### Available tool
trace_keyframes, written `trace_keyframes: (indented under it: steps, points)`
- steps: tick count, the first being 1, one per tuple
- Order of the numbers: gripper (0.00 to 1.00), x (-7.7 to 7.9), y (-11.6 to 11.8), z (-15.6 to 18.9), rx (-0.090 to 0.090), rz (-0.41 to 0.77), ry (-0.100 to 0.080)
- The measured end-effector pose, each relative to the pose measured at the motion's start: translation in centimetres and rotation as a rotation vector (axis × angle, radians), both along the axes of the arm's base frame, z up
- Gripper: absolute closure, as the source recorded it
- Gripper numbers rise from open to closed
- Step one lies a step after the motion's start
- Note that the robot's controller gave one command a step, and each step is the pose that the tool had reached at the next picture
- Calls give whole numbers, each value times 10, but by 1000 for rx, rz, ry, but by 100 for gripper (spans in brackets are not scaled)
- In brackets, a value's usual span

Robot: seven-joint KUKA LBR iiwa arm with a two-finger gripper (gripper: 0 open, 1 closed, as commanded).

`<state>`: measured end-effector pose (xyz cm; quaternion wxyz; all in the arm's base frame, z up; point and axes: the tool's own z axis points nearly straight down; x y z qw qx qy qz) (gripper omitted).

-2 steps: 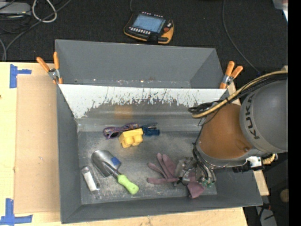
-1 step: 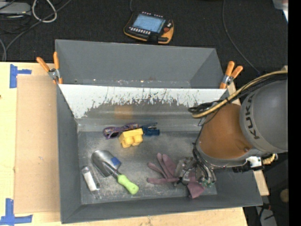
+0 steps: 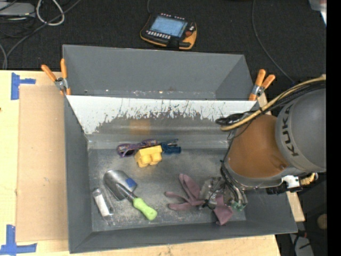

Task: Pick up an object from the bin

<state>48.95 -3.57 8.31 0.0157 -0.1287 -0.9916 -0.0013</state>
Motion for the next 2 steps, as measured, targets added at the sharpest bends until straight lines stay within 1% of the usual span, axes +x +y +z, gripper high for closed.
trace_keyframes:
  steps: [1, 2]
  points:
    - [100, 1, 0, 22, 0, 0, -4]
    - [100, 1, 0, 40, 1, -1, -2]
